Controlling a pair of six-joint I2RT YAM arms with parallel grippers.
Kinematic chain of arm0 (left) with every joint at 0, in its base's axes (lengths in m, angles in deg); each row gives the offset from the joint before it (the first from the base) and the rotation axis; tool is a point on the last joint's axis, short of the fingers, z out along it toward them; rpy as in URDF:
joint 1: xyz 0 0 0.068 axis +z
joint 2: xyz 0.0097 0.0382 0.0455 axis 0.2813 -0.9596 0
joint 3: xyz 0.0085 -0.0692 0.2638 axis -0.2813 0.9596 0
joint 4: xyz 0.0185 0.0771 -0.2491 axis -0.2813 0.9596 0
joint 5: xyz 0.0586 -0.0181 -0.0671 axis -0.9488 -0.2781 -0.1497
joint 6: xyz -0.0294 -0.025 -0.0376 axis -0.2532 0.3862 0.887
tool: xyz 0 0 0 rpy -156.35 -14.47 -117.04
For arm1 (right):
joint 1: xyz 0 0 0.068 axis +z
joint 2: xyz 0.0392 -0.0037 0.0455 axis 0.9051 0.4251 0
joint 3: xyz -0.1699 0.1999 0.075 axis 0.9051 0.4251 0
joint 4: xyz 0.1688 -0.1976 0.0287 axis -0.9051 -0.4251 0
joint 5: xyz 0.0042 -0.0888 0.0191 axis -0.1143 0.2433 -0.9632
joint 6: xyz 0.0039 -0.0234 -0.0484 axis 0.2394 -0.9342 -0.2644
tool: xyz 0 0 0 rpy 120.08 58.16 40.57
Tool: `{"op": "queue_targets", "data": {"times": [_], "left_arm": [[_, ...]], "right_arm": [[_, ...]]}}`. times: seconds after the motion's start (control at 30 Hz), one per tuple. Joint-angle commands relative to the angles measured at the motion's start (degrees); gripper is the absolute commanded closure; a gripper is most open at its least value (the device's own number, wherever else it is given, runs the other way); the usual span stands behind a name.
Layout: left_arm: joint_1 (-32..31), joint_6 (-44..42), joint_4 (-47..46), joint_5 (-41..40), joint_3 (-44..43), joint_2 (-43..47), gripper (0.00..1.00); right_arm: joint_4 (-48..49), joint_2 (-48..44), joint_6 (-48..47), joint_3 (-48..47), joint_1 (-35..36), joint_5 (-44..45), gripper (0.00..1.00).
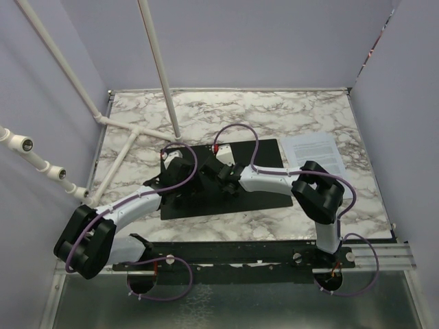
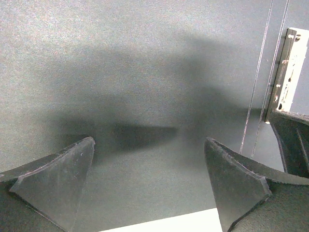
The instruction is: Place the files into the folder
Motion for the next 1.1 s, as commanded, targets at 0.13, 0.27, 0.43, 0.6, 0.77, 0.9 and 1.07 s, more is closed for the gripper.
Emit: {"op": "queue_targets", "data": {"times": [0.13,0.27,0.43,0.6,0.77,0.9,1.07], "left_arm": [[-0.1,1.1,6.0,-2.4,4.1,-3.2,0.01],[0.0,1.5,5.6,-2.8,4.9,-3.6,0.01],[0.0,1.2,5.3,-3.6,5.2,-5.0,0.01],[0.0,0.7,5.5,-3.6,4.8,-5.2,0.08],[-0.1,0.3,6.5,-2.7,3.0,-4.7,0.13],[-0.3,-0.4,8.5,-2.5,1.6,-4.3,0.14],[-2.0,0.2,12.2,-3.2,0.0,-1.6,0.14]], "right_arm": [[-11.0,6.9,1.9,3.7,-0.4,3.1,1.0],[-10.2,7.4,1.7,4.0,-0.3,2.5,1.0],[-10.0,8.0,1.5,4.2,-0.2,2.1,1.0],[-9.5,8.0,1.4,6.0,0.0,1.6,1.0],[-8.1,6.1,1.1,9.0,0.2,-0.3,1.0],[-7.8,5.3,0.8,10.9,0.2,-1.3,1.0],[-8.4,3.2,1.8,13.7,0.3,-2.0,1.0]]}}
